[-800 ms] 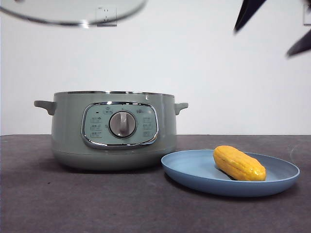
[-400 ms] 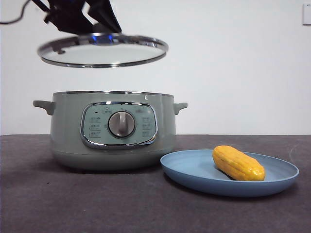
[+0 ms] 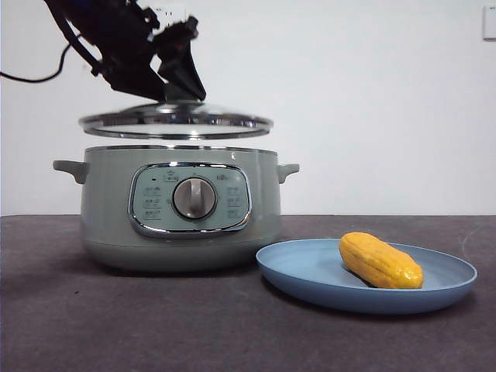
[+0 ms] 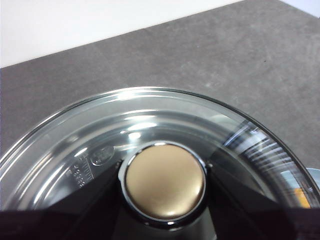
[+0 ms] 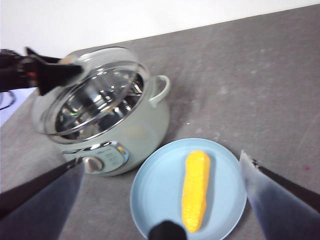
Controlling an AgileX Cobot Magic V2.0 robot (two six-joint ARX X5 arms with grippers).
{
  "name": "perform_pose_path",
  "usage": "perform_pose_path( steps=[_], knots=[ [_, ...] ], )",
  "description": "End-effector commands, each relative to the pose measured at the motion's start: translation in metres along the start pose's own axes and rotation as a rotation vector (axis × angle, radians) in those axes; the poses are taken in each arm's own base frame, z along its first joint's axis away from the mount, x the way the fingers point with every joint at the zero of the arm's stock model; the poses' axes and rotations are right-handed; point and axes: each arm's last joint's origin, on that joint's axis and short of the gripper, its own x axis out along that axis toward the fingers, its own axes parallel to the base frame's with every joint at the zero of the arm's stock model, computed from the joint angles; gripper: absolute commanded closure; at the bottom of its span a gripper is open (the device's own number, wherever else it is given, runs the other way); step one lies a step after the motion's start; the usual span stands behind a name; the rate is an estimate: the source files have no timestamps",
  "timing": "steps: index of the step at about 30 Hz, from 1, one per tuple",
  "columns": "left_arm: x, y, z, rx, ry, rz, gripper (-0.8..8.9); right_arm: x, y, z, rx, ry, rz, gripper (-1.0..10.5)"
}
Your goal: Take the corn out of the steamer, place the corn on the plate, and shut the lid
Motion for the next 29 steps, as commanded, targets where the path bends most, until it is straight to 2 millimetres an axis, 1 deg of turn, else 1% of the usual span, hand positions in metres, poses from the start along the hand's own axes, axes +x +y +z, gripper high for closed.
perform_pose_path(
  steps=[1, 6, 9, 16, 23, 24, 25, 28, 29],
  knots=[
    [0.004, 0.0, 0.004, 0.036, -0.045, -0.001, 8.22, 0.0, 0.0, 0.0, -0.005, -0.005, 0.009, 3.5],
    [0.016, -0.001, -0.005, 0.037, -0.009, -0.008, 8.22, 0.0, 0.0, 0.0, -0.005, -0.005, 0.009, 3.5],
    [0.02, -0.002, -0.007, 0.036, 0.003, -0.008, 8.22, 0.0, 0.0, 0.0, -0.005, -0.005, 0.009, 3.5],
    [0.022, -0.005, -0.009, 0.039, 0.014, 0.001, 8.22, 0.0, 0.0, 0.0, -0.006, -0.005, 0.008, 3.5],
    [0.021, -0.005, -0.015, 0.027, 0.081, -0.002, 8.01, 0.0, 0.001, 0.0, -0.009, -0.006, 0.009, 3.5],
    [0.021, -0.005, -0.016, 0.026, 0.085, -0.003, 7.73, 0.0, 0.0, 0.0, -0.009, -0.006, 0.009, 3.5],
    [0.021, -0.005, -0.016, 0.026, 0.088, -0.004, 7.17, 0.0, 0.001, 0.0, -0.009, -0.005, 0.01, 3.5],
    [0.021, -0.005, -0.016, 0.023, 0.09, -0.004, 5.03, 0.0, 0.001, 0.0, -0.009, 0.001, 0.027, 3.5],
    [0.021, -0.005, -0.016, 0.023, 0.09, -0.004, 4.47, 0.0, 0.001, 0.0, -0.009, 0.001, 0.03, 3.5]
  ],
)
